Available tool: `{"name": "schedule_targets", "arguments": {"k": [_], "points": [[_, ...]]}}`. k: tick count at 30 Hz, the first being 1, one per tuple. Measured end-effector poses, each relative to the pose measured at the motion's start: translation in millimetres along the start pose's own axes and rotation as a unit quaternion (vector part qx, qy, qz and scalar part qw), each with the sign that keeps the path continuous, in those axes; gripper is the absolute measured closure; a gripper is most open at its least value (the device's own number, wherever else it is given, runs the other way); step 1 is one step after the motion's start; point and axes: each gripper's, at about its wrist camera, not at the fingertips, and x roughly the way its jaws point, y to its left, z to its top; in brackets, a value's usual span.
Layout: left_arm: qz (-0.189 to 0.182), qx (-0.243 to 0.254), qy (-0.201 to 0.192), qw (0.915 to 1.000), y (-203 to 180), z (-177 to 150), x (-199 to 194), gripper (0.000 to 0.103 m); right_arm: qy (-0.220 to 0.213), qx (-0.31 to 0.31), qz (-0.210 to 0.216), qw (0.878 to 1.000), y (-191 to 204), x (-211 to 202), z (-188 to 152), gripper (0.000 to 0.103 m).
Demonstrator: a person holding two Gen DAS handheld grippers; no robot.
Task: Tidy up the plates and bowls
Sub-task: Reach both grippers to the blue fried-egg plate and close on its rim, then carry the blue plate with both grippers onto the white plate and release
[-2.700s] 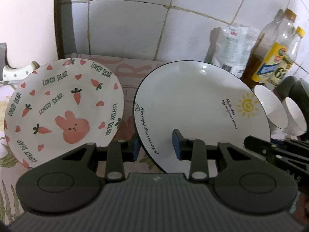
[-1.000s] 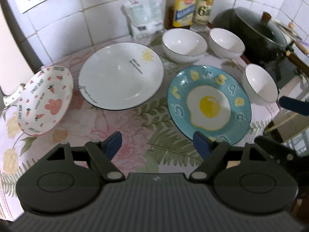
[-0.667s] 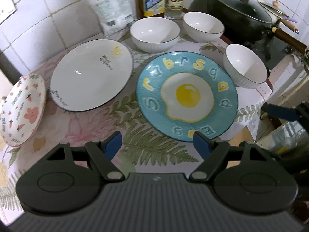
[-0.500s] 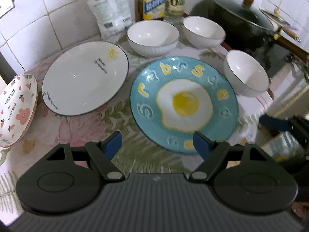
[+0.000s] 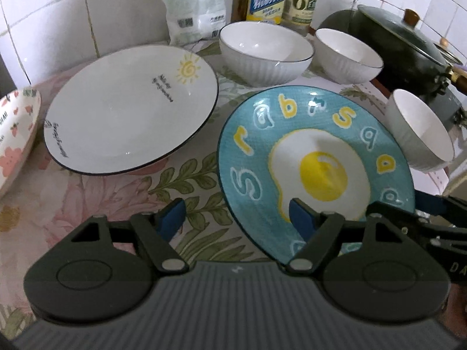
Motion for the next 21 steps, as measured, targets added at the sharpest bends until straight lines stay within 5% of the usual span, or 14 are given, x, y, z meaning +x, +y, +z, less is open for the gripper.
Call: {"name": "schedule_targets", "arguments": {"k": [7,9,13,18,21], "points": [[0.001,-0.01,-0.005,0.9999,-0.9,3.5,3.9,0.048,-0.001,0.005,-0.025,1.0,-0.5,9.7,-0.4,0.045],[-0.007,-0.002,-0.009,0.9999,-5.7,2.5,2.9,0.061,-0.01,0.006,-0.033,0.999,1.8,10.0,-3.6,0.045],[-0.007,-0.021,-0.012,0.9997,-10.1,2.7,3.3,0.064,-0.023,-0.007,-0.059,0.998,10.6,12.0,-9.5,0.047],[-0.004,-0.03,-0.008,0.9995,-8.9,4.4,2.5,0.064,-0.026,0.018,-0.077,0.997,3.8,7.7,-5.9,0.07],[-0.003,-0.038,-0.009,0.9992,-4.2,5.6,1.0,0.065,-0.017,0.02,-0.064,0.998,2.3,1.6,-5.1,0.074]]}}
